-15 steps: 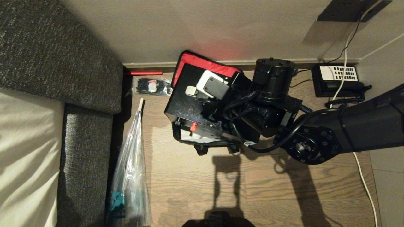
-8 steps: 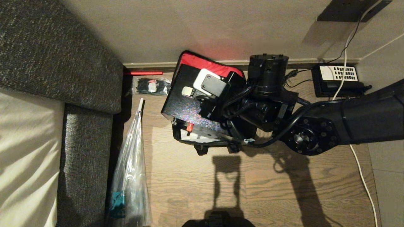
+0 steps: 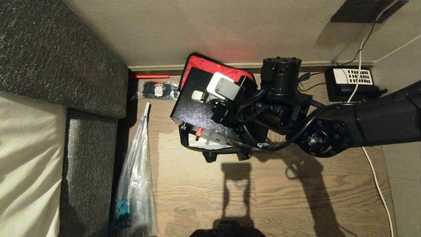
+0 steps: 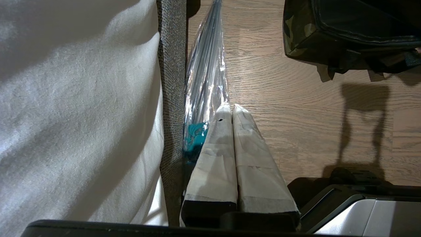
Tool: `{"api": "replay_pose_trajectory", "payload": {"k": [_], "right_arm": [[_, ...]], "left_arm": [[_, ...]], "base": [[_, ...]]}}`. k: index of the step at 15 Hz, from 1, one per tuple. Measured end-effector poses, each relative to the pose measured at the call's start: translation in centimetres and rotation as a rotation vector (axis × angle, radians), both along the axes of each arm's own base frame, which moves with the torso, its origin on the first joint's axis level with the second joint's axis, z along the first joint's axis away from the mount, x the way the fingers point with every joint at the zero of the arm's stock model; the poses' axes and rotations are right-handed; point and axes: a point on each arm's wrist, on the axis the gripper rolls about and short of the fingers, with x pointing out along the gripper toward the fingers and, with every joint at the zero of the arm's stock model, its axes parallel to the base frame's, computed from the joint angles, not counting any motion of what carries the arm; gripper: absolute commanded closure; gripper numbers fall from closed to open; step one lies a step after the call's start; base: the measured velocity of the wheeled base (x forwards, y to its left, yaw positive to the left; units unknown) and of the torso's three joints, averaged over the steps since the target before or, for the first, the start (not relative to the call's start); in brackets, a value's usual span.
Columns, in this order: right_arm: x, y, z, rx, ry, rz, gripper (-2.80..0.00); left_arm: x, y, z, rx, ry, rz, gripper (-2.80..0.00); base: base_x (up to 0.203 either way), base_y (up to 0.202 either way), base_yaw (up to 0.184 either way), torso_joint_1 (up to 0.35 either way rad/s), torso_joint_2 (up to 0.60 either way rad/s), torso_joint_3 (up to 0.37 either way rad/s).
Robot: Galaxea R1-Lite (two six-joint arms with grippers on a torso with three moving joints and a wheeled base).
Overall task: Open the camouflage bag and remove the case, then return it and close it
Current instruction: Place the black box back
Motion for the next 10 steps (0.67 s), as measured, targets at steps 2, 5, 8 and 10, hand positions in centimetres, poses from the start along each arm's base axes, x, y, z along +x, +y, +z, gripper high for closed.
{"api": "replay_pose_trajectory", "payload": {"k": [2, 5, 8, 10], "right_arm": [[0.5, -0.4, -0.3, 0.003, 0.015, -0.001, 0.0], [1.2, -1.4, -1.0, -0.015, 0.041, -0.016, 0.0], [1.3, -1.7, -1.3, -0.025, 0.053, -0.022, 0.0], [1.2, -1.9, -1.2, -0.024, 0.053, -0.022, 0.0]], "left_arm": [[0.0, 0.0, 0.0, 0.0, 0.001, 0.0, 0.0], [0.0, 0.0, 0.0, 0.0, 0.002, 0.0, 0.0], [0.0, 0.0, 0.0, 0.0, 0.002, 0.0, 0.0], [0.0, 0.0, 0.0, 0.0, 0.002, 0.0, 0.0]], "base": [[0.0, 0.0, 0.0, 0.0, 0.0, 0.0], [0.0, 0.0, 0.0, 0.0, 0.0, 0.0], [0.0, 0.0, 0.0, 0.0, 0.0, 0.0], [0.0, 0.0, 0.0, 0.0, 0.0, 0.0]]}}
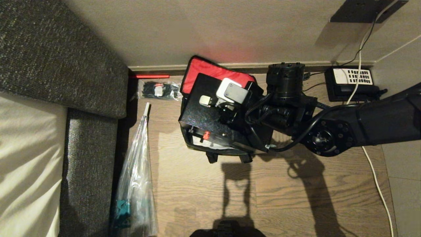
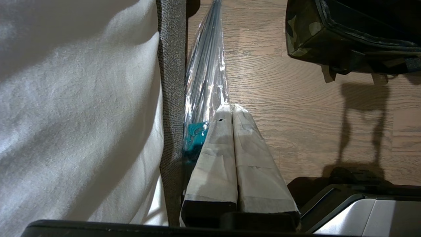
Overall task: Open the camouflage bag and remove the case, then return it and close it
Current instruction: Place the black box back
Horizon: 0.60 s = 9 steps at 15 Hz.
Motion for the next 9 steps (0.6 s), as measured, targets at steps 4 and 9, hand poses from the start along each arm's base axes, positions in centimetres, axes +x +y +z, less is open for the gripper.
{"api": "replay_pose_trajectory", "payload": {"k": [4, 9], "right_arm": [[-0.4, -0.4, 0.5, 0.004, -0.002, -0.002, 0.0], [-1.1, -0.9, 1.4, 0.013, 0.027, 0.049, 0.0]], "left_arm": [[0.0, 0.0, 0.0, 0.0, 0.0, 0.0, 0.0], [0.0, 0.0, 0.0, 0.0, 0.0, 0.0, 0.0]], "base": [[0.0, 0.0, 0.0, 0.0, 0.0, 0.0], [0.0, 0.0, 0.0, 0.0, 0.0, 0.0]]}}
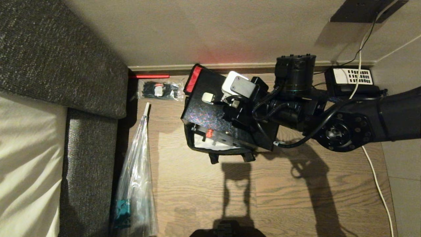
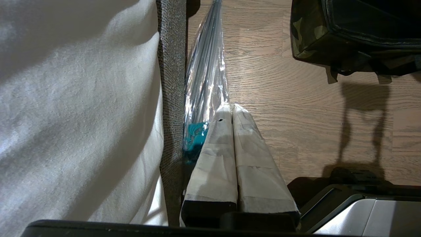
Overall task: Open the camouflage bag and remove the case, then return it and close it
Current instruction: Place the black box back
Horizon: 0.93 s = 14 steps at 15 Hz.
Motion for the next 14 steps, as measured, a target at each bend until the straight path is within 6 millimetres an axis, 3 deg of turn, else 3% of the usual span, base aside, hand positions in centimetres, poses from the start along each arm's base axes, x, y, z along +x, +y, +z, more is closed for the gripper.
{"api": "replay_pose_trajectory", "payload": {"k": [7, 14], "right_arm": [[-0.5, 0.2, 0.7, -0.009, -0.003, 0.168, 0.0], [0.6, -1.0, 0.2, -0.04, 0.022, 0.229, 0.0]], "left_arm": [[0.0, 0.0, 0.0, 0.0, 0.0, 0.0, 0.0], [0.0, 0.0, 0.0, 0.0, 0.0, 0.0, 0.0]], "base": [[0.0, 0.0, 0.0, 0.0, 0.0, 0.0], [0.0, 0.0, 0.0, 0.0, 0.0, 0.0]]}}
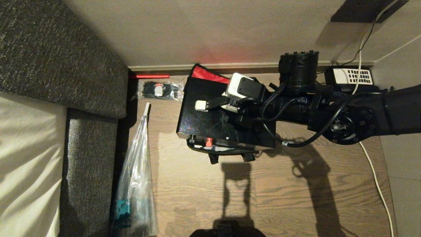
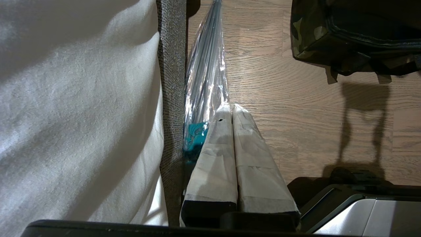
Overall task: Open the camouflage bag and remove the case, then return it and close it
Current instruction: Place the black box back
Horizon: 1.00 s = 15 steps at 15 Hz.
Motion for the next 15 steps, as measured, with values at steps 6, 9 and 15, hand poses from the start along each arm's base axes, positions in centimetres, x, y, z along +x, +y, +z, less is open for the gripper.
{"api": "replay_pose_trajectory", "payload": {"k": [6, 9, 15], "right_arm": [[1.2, -1.2, -0.3, -0.005, 0.003, 0.006, 0.0], [1.6, -1.4, -0.4, -0.005, 0.007, 0.013, 0.0], [2.3, -2.2, -1.1, -0.018, 0.021, 0.008, 0.0]], "left_arm": [[0.0, 0.0, 0.0, 0.0, 0.0, 0.0, 0.0], [0.0, 0.0, 0.0, 0.0, 0.004, 0.0, 0.0], [0.1, 0.0, 0.0, 0.0, 0.009, 0.0, 0.0]], "base": [[0.0, 0.0, 0.0, 0.0, 0.0, 0.0], [0.0, 0.0, 0.0, 0.0, 0.0, 0.0], [0.0, 0.0, 0.0, 0.0, 0.0, 0.0]]}}
